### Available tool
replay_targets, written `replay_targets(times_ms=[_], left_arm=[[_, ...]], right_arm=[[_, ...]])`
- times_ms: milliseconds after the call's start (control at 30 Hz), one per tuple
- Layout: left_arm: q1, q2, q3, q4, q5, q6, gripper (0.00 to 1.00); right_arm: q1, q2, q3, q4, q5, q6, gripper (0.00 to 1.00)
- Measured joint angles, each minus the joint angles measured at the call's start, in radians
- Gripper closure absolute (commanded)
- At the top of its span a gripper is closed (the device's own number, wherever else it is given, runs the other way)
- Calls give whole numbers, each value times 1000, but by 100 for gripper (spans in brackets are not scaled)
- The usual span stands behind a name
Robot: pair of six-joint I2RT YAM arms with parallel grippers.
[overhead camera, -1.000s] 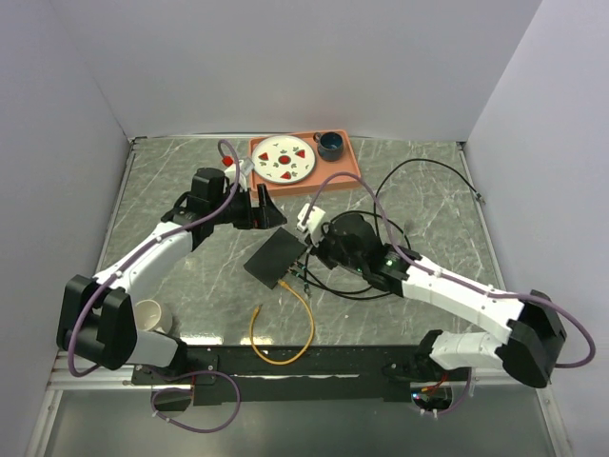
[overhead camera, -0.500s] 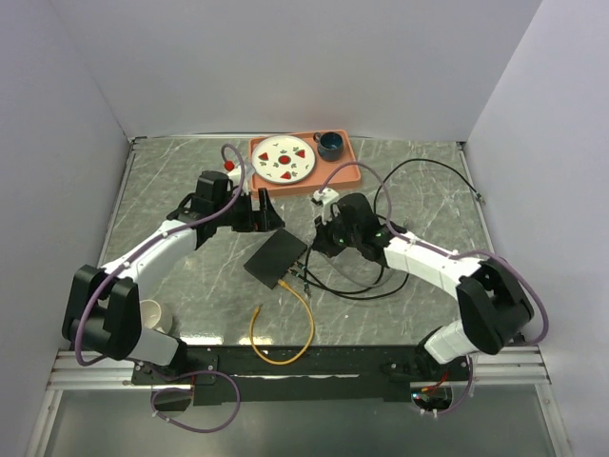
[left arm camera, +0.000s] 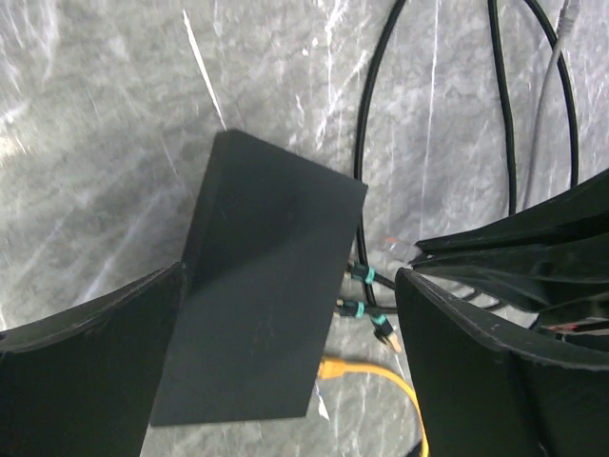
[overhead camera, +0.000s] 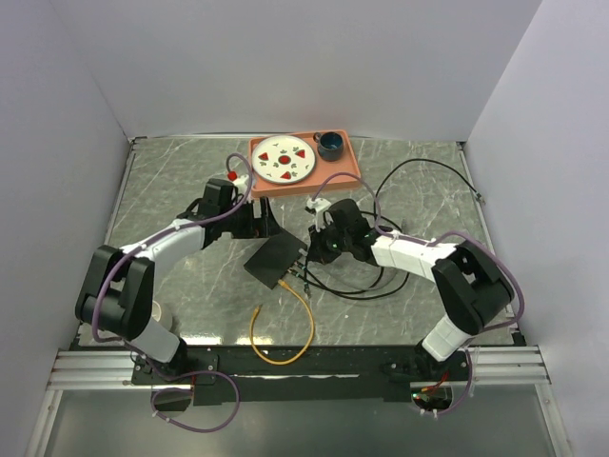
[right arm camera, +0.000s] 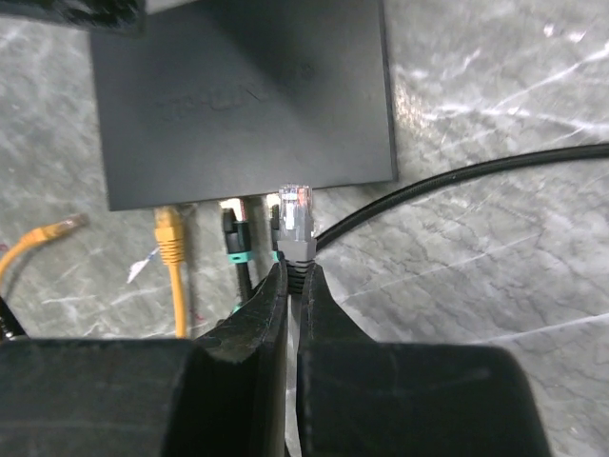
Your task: Insert the plug into the switch port
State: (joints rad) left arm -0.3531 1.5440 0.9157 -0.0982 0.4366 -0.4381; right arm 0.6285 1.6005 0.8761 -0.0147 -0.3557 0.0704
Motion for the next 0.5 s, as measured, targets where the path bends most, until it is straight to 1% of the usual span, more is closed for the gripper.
replay_targets(times_ms=[200, 500], left_arm=[[1, 50, 0, 43, -27, 8, 3], [2, 156, 0, 96, -24, 8, 2]], right_arm=[[2, 54, 1, -10, 35, 7, 100], [17, 59, 7, -26, 110, 11, 100]])
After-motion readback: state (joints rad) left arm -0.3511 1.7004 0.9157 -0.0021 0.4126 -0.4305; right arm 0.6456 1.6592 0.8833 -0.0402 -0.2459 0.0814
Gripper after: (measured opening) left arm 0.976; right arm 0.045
